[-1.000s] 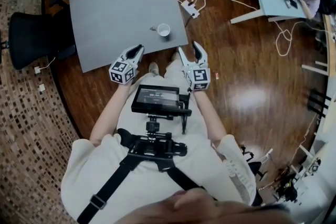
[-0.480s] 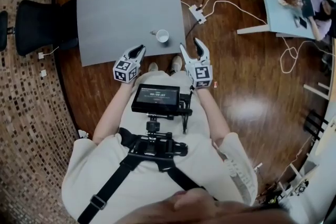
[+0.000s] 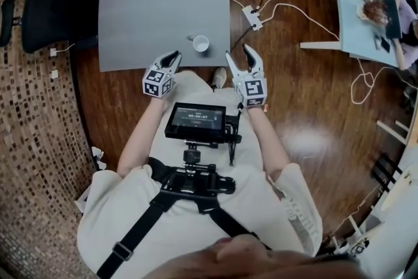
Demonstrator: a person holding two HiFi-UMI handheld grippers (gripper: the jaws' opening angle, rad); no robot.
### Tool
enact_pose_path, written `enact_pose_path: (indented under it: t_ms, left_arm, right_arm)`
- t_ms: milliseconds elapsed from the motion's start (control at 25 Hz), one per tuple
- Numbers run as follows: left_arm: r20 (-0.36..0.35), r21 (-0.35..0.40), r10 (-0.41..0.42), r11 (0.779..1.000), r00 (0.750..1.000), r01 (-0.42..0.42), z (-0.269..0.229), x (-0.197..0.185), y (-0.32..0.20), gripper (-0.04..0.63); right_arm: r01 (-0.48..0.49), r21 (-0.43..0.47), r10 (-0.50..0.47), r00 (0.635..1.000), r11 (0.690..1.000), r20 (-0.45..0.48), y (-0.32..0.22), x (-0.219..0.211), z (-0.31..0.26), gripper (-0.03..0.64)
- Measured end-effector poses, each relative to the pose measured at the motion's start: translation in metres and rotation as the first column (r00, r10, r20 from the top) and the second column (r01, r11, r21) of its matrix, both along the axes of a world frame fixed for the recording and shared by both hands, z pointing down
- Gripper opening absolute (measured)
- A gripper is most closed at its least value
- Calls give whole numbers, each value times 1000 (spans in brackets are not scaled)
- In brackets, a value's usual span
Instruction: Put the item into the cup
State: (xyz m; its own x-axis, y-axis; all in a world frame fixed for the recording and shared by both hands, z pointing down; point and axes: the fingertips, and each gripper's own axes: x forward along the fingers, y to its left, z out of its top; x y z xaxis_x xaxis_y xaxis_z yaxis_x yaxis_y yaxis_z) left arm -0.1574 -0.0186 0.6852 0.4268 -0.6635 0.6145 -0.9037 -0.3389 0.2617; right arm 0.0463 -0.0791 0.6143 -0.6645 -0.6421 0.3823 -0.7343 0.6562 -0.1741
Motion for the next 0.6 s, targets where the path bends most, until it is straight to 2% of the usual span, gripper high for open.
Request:
enact_pose_path:
  t_ms: [280,440,600]
  left_arm:
    - [35,-37,48,998,998,-47,22,-4,-18,37]
    - [66,-50,119,992,991,-116,37,-11,-25,38]
    - [77,-82,213,975,974,-207,68,-2,-49,44]
  right_arm:
    - [-3,-8,3,1000,1000,-9,-13,6,-2,267]
    - [-18,-18,17,999,1000,-33,-7,2,-2,267]
    - [-35,-47,33,999,998,-37,-17,11,15,267]
